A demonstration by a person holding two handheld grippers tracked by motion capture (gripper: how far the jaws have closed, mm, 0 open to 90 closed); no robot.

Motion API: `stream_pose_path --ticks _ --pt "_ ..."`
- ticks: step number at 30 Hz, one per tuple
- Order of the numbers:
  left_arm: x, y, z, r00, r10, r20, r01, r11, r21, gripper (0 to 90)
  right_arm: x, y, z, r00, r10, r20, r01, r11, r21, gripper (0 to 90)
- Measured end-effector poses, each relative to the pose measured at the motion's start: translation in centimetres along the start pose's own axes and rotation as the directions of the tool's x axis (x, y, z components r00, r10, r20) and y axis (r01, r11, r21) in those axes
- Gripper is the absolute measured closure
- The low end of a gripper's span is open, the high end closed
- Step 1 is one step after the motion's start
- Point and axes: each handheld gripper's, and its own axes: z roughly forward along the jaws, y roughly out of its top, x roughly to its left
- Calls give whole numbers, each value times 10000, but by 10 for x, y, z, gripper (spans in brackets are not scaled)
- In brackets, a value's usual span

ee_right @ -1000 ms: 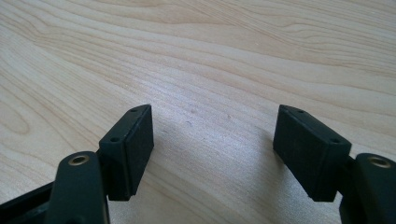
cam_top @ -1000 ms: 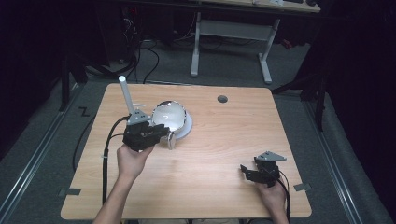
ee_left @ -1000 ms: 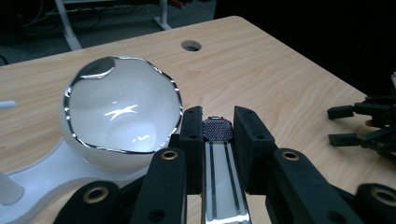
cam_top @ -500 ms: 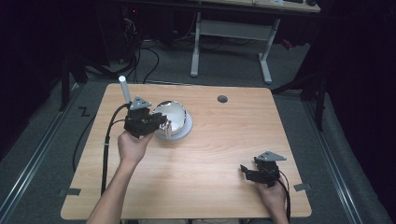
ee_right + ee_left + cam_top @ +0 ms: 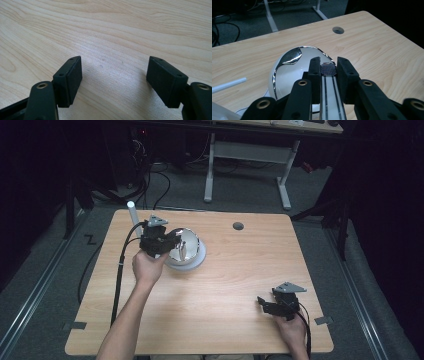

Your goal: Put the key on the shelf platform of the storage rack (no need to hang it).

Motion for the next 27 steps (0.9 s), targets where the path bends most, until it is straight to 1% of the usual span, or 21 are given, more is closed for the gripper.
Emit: stream_pose_path --ticks 4,12,18,22,27 --pt "2 -1 7 9998 -91 -172 92 9999 44 744 0 0 0 10000 -2 1 2 10000 0 292" --pt "3 -2 21 9988 -22 -487 35 9997 246 744 0 0 0 10000 -7 -1 7 10000 -2 292" --pt "4 -4 31 9984 -101 -550 119 9994 332 743 0 0 0 10000 -6 5 6 10000 -3 291" --pt "2 -5 36 9979 -26 -645 54 9991 429 743 0 0 0 10000 -8 -1 8 10000 -5 291" --pt "4 -6 42 9977 -157 -666 191 9985 506 743 0 0 0 10000 0 5 0 10000 -2 291"
